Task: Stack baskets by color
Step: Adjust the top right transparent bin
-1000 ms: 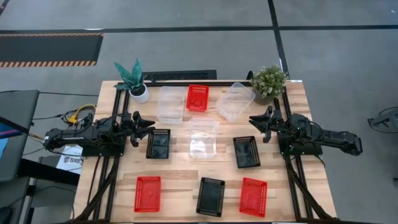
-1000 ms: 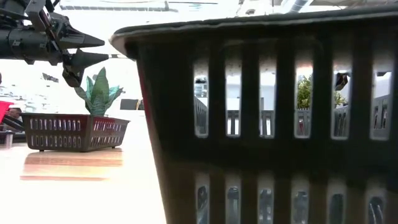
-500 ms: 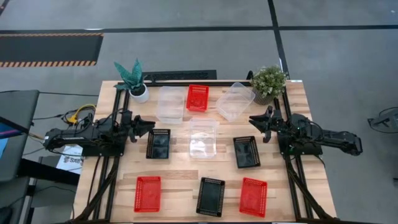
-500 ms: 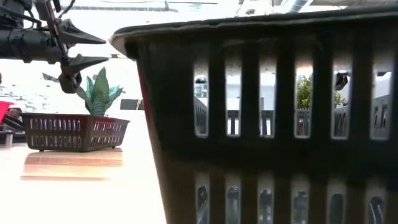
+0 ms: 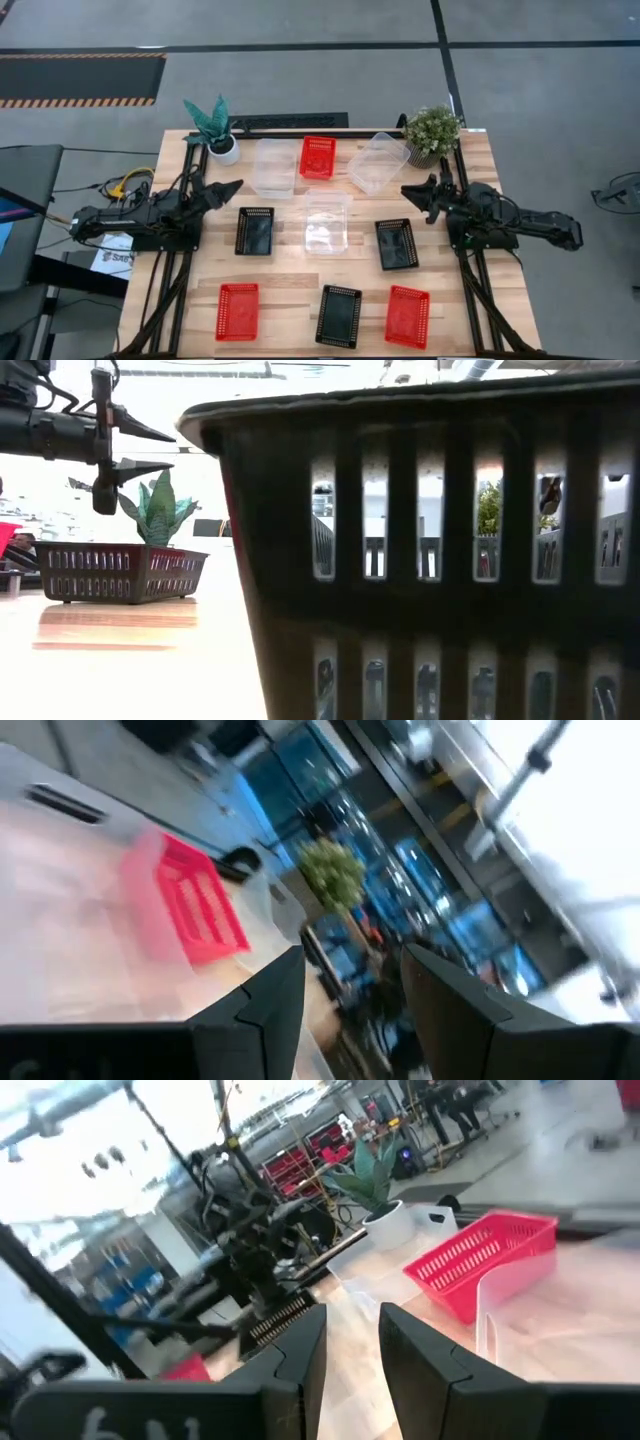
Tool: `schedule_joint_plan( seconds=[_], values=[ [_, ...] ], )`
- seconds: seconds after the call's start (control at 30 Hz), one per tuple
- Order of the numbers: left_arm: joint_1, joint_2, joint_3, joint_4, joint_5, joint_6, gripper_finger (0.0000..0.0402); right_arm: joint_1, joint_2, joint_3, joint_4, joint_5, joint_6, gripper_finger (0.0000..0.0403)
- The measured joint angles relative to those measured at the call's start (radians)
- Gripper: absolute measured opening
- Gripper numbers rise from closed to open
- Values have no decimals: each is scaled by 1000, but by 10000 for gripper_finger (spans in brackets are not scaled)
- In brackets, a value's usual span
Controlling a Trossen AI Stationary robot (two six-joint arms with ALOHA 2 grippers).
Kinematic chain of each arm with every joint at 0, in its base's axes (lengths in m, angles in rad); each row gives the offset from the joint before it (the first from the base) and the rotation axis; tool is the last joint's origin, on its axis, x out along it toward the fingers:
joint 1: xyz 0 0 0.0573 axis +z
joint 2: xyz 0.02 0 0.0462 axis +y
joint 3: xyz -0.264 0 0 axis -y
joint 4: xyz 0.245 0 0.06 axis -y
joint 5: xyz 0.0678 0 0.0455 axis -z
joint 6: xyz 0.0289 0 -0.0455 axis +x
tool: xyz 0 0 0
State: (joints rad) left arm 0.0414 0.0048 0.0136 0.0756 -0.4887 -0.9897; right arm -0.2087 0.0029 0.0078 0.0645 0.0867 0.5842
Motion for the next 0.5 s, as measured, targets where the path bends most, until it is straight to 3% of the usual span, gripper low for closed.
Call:
schedule_joint_plan(
  seconds=[0.27, 0.5],
  values=[
    [0, 1, 5, 159, 2, -30, 158, -3, 0, 1, 168, 76, 200, 131],
    [-1, 27, 14, 429, -45, 15, 188, -3, 27, 126, 221, 127, 167, 215]
  ],
)
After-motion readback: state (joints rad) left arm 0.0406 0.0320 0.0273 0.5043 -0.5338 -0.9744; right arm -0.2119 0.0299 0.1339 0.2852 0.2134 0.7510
